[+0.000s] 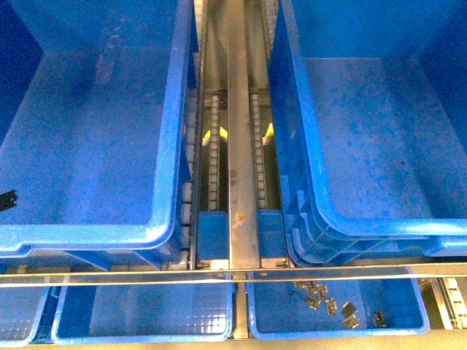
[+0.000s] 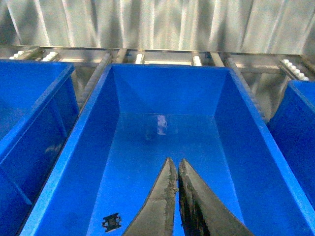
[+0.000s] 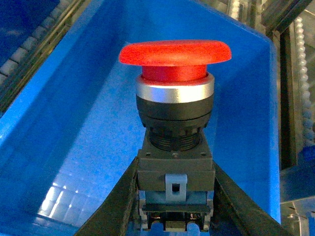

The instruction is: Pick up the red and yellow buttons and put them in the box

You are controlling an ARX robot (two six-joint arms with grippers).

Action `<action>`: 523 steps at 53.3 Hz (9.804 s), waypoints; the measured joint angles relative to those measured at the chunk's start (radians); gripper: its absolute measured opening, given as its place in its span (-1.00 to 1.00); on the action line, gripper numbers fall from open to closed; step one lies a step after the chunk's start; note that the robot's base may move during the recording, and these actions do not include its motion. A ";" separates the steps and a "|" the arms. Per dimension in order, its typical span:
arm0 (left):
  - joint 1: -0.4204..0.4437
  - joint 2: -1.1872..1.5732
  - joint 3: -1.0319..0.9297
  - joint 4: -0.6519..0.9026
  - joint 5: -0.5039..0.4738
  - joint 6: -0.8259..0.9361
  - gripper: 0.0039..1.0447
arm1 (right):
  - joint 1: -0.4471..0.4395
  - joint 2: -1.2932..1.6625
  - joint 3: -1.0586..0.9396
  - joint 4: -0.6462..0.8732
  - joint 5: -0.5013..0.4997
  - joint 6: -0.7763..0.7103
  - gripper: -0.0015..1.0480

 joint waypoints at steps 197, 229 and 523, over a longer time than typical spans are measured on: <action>0.000 -0.290 0.000 -0.308 0.000 0.003 0.85 | -0.114 -0.228 -0.288 0.394 -0.176 0.336 -0.71; 0.000 -0.290 0.000 -0.308 0.000 0.003 0.85 | -0.111 -0.566 -0.348 0.154 -0.168 0.333 -0.93; 0.296 1.779 1.027 -0.222 0.165 -0.062 0.85 | -0.109 -1.018 -0.348 -0.298 -0.168 0.333 0.87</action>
